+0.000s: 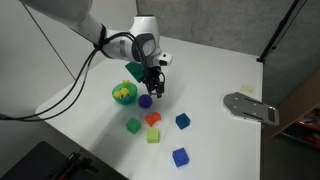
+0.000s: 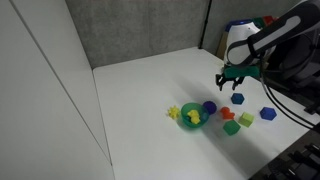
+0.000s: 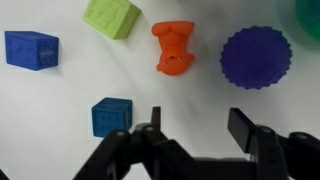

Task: Remove the orange toy from the bowl

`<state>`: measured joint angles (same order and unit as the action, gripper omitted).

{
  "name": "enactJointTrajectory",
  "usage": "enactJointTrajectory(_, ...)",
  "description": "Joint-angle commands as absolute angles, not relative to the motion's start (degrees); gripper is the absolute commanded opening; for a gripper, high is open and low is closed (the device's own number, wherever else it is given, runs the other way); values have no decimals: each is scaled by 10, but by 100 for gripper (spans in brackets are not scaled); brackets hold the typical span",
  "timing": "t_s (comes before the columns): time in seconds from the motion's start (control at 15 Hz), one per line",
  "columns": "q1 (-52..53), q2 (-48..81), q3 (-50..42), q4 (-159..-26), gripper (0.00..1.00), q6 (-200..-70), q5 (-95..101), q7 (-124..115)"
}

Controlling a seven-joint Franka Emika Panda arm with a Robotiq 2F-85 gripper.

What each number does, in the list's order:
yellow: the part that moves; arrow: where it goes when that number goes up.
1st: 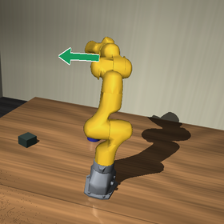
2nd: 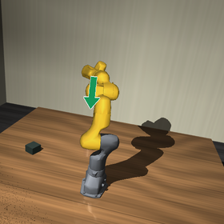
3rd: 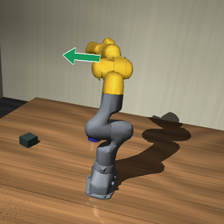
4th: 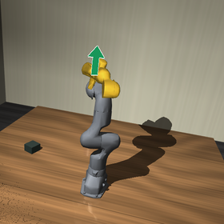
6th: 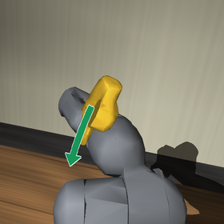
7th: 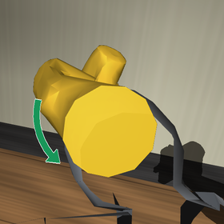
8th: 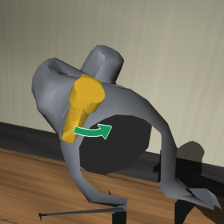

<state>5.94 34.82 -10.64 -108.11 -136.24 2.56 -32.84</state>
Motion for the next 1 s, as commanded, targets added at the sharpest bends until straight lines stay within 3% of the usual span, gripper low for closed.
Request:
enactJointTrajectory(0.0,47,289,-73,-1119,99,-1338,10,-266)
enactJointTrajectory(0.93,53,63,-4,-1217,100,-1181,-4,-182)
